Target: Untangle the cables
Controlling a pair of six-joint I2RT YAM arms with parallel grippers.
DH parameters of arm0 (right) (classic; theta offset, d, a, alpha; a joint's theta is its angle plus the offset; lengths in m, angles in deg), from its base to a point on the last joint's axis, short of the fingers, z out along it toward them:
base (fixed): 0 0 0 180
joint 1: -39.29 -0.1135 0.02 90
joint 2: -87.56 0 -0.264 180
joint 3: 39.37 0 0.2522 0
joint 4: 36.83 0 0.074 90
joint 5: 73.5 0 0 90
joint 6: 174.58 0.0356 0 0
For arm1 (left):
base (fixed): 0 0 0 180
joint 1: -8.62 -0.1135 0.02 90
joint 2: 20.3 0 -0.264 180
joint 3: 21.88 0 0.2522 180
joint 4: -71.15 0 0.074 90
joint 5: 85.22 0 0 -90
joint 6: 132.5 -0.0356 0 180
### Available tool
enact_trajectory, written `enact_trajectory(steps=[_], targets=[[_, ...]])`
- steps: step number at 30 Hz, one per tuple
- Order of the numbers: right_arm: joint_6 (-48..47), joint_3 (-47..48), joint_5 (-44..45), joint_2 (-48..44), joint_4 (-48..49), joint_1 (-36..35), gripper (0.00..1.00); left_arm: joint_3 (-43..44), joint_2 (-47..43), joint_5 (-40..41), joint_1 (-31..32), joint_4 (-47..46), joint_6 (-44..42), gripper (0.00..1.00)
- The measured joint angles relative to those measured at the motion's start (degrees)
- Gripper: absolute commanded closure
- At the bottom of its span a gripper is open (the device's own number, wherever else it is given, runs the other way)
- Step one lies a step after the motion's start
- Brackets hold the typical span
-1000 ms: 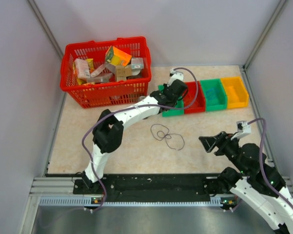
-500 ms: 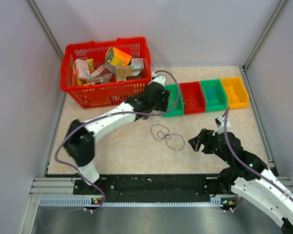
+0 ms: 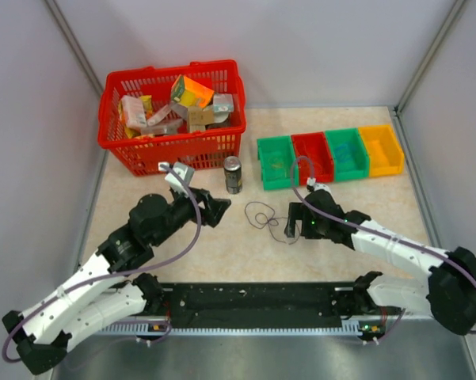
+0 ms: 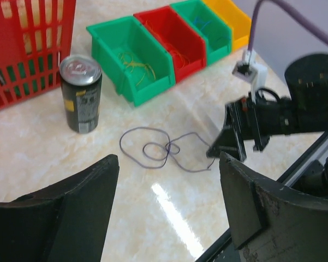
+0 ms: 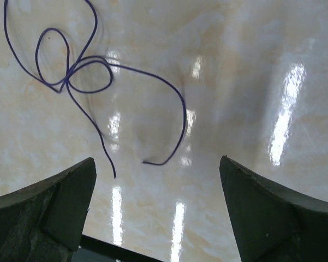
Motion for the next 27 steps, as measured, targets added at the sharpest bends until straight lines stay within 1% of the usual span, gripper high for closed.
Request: enact_trajectory(steps=[4,9,11,13,14,16,18,22,23,24,25,26,27], targets=[[-1.27,5.49,-1.79,10.73,3.93,1.4,0.06,-4.11,-5.53,0.15,0.0,3.63,0.35,0.22],[-3.41,17.07,-1.05,24.65,5.88,-1.75,0.07,-5.35,-8.87,0.66,0.0,5.86,0.83,0.22],[-3.96,22.18,-0.59,30.53,6.23,-3.56,0.1,-5.35,-9.29,0.68,0.0,5.88,0.81,0.22],[-4.37,26.93,1.31,35.91,5.27,-5.86,0.17,-5.35,-9.33,0.79,0.0,6.23,0.79,0.22],[-4.52,29.33,3.02,38.47,4.07,-7.28,0.18,-5.35,-9.38,0.96,0.0,6.67,0.76,0.22],[-4.55,32.65,6.51,41.9,1.64,-9.97,0.2,-5.35,-9.64,1.6,0.0,7.87,0.76,0.22],[-4.5,34.05,10.05,43.6,-0.2,-12.52,0.23,-5.44,-10.38,2.03,0.0,8.66,0.74,0.22],[-4.35,33.42,13.05,43.36,-1.99,-15.34,0.32,-5.84,-12.0,2.38,0.0,8.98,0.74,0.22],[-4.31,32.65,13.29,42.82,-1.81,-15.67,0.35,-5.84,-12.41,2.36,0.0,8.96,0.74,0.22],[-4.2,31.61,13.4,41.99,-1.7,-15.91,0.41,-5.84,-12.59,2.34,0.0,8.92,0.74,0.22],[-4.13,30.32,13.49,40.98,-1.53,-16.0,0.49,-5.84,-12.66,2.29,0.0,8.87,0.76,0.22],[-4.15,29.09,13.55,39.95,-1.46,-16.04,0.63,-5.86,-12.63,2.21,0.0,8.87,0.76,0.22],[-4.13,27.15,13.7,38.34,-1.46,-16.04,0.71,-5.86,-12.59,2.12,0.0,8.85,0.74,0.22]])
